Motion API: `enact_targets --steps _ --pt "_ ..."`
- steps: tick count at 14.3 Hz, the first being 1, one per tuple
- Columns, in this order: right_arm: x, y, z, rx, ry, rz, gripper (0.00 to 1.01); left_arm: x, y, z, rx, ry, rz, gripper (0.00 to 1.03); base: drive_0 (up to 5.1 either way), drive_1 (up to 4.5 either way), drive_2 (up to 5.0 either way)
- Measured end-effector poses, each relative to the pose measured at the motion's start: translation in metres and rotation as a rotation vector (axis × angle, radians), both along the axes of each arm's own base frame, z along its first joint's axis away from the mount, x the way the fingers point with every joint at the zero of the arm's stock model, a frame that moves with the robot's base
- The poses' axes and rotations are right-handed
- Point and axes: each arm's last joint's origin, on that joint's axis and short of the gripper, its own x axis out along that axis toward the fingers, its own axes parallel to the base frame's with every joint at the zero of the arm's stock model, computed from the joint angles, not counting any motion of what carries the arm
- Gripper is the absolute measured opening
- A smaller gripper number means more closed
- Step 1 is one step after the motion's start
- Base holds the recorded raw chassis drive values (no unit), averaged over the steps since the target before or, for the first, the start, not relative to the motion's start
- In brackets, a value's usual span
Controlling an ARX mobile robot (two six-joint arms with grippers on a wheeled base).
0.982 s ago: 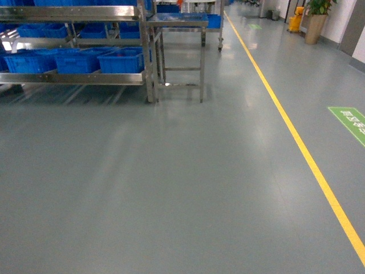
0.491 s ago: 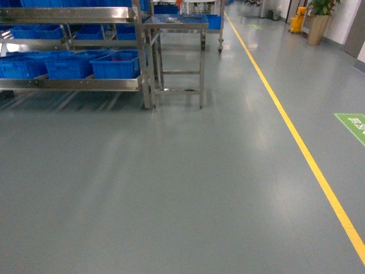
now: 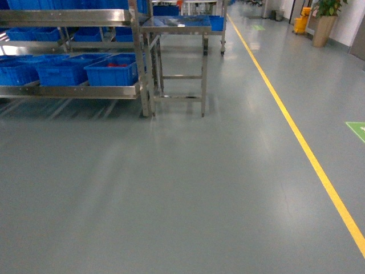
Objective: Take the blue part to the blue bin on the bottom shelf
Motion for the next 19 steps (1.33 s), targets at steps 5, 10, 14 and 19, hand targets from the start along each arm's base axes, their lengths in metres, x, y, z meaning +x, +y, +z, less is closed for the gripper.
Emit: enact_targets --steps 5,10,14,19 --pt "0.0 0.0 0.0 0.0 0.0 0.0 0.98 0.0 0.0 -0.0002 0.001 0.002 0.0 0.43 -0.1 4.13 -4.4" --pt "0.0 0.0 0.0002 0.0 -0.002 0.0 0.98 0.0001 0.0 -0.0002 0.0 0.002 0.0 0.43 -0.2 4.07 -4.4" --pt "0.0 0.0 0.0 0.0 0.0 0.0 0.98 0.0 0.0 -0.0002 0.001 0.002 0.001 0.43 -0.2 4.07 -4.4" --pt "0.0 0.0 0.0001 0.0 -0.001 0.0 0.98 0.0 0.0 -0.0003 0.001 0.002 0.001 0.43 -0.2 4.07 -4.4"
